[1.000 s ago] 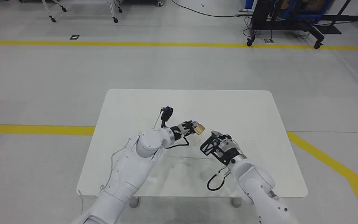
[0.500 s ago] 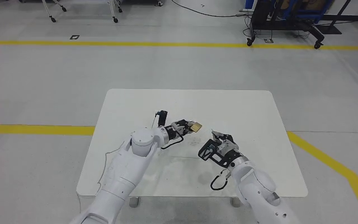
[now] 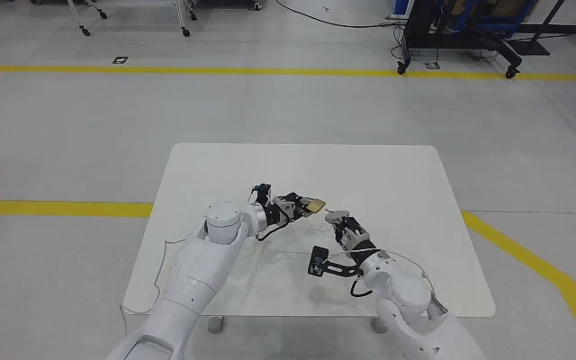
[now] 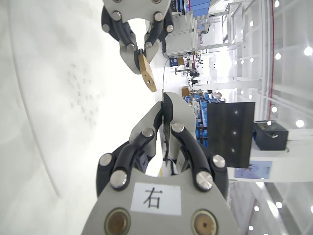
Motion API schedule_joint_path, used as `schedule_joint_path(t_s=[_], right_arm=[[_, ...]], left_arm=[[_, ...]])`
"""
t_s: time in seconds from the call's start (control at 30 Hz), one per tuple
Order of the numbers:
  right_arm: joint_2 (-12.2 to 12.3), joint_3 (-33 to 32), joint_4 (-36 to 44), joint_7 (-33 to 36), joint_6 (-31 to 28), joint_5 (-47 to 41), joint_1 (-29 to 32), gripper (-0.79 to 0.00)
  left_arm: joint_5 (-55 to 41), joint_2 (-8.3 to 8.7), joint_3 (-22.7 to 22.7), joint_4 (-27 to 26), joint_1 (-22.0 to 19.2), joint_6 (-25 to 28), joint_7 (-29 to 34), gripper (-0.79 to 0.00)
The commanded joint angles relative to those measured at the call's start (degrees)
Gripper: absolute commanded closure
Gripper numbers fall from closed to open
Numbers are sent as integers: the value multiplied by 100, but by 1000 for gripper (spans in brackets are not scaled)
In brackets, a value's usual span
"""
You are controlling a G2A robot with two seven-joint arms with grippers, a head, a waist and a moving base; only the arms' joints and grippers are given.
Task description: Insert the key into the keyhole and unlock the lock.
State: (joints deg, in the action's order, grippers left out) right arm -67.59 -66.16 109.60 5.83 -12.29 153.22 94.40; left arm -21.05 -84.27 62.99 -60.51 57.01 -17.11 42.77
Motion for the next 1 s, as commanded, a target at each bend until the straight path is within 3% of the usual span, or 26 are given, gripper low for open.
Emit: schedule_joint_path(t_s=[0.0, 0.13, 0.5, 0.97], right_arm=[[1, 27, -11, 64, -2, 167, 7, 0], [-3, 100, -18, 110, 24, 366, 13, 0], [-77, 474, -115, 747, -233, 1007, -184, 0], [-154, 625, -218, 959, -368, 1036, -313, 0]], left_arm=[[34, 10, 3, -32, 14, 129, -19, 0], [196, 31, -31, -144, 56, 337, -109, 0], [353, 54, -165, -172, 33, 301, -149, 0], [430, 81, -271, -208, 18, 307, -160, 0]])
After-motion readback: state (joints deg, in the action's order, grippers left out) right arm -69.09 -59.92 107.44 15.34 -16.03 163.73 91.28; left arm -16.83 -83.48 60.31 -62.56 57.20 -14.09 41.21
